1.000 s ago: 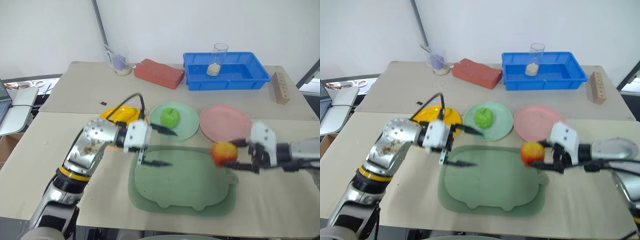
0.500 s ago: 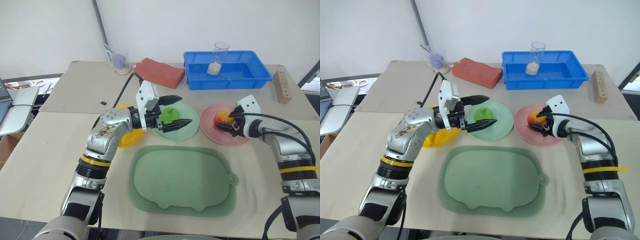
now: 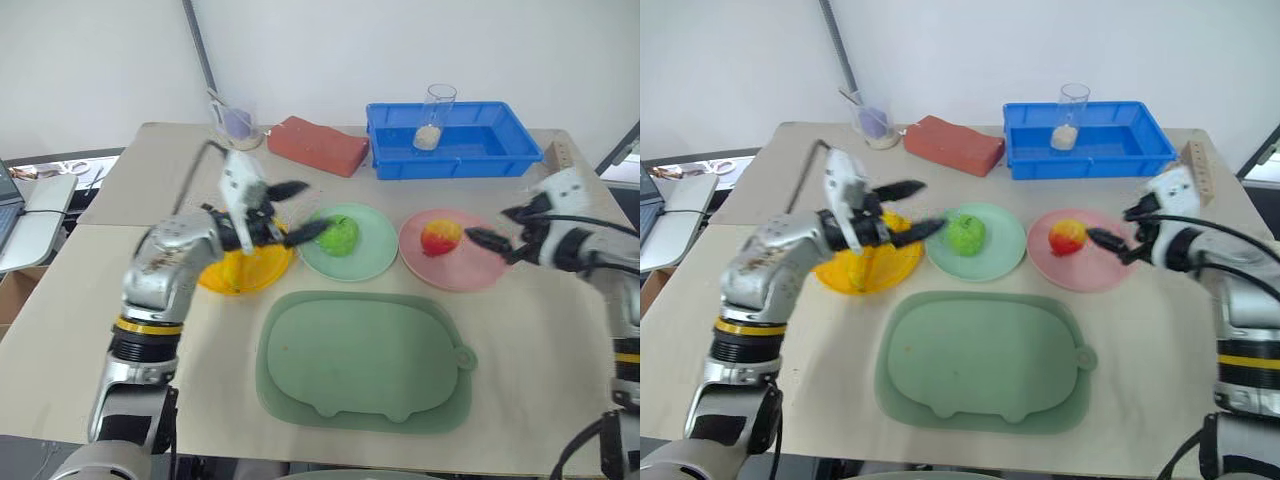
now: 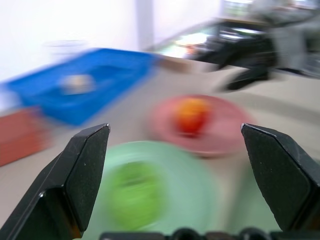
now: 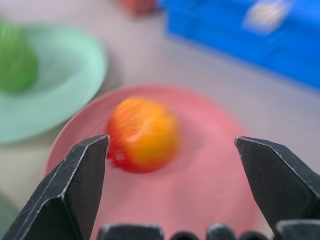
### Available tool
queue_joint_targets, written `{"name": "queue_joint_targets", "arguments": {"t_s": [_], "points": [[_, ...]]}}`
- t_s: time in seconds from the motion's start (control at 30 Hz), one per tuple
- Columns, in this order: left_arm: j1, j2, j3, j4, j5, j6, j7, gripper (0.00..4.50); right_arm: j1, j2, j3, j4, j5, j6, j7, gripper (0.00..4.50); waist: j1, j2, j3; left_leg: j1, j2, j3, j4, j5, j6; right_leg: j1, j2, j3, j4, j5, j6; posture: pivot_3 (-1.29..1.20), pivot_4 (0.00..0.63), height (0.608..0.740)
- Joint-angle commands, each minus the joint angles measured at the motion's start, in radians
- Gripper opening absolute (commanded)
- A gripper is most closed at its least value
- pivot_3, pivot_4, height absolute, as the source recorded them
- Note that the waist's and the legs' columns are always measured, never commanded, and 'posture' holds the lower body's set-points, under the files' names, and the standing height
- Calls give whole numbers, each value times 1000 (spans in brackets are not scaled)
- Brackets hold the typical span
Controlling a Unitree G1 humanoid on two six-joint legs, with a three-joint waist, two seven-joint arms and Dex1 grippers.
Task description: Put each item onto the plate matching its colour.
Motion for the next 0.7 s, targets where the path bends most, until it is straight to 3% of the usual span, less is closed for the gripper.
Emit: {"name": "queue_joint_targets", "arguments": {"t_s": [0.03, 0.2, 0.3, 0.43, 0.7], "points": [[-13, 41, 153, 120, 69, -62, 196, 4500, 59, 16, -125, -23, -20, -81, -102, 4456, -1, -1, 0, 1, 0, 0, 0, 0, 0, 0, 0, 0, 0, 0, 0, 0, 150, 740], [55, 102, 285, 320, 176, -231, 393, 4500, 156, 61, -140, 130, -173, -359, -278, 4456, -6, -1, 0, 1, 0, 0, -1, 0, 0, -1, 0, 0, -1, 0, 0, 0, 150, 740], [93, 120, 353, 436, 200, -309, 491, 4500, 138, 107, -169, 265, -202, -472, -397, 4456, -7, -1, 0, 2, 0, 0, -3, 0, 0, -2, -1, 0, 0, 0, 0, 0, 150, 740], [139, 122, 378, 525, 233, -375, 571, 4500, 84, 147, -188, 422, -206, -546, -512, 4456, -3, 0, 0, 3, 0, 0, -4, 1, -2, -2, -1, 0, 0, 0, 0, 0, 150, 740], [187, 118, 397, 628, 242, -447, 642, 4500, 16, 143, -182, 648, -212, -661, -600, 4456, -2, -1, -2, 4, -1, 1, -6, 2, -3, -2, -1, 0, -1, 0, 0, 0, 150, 740]]}}
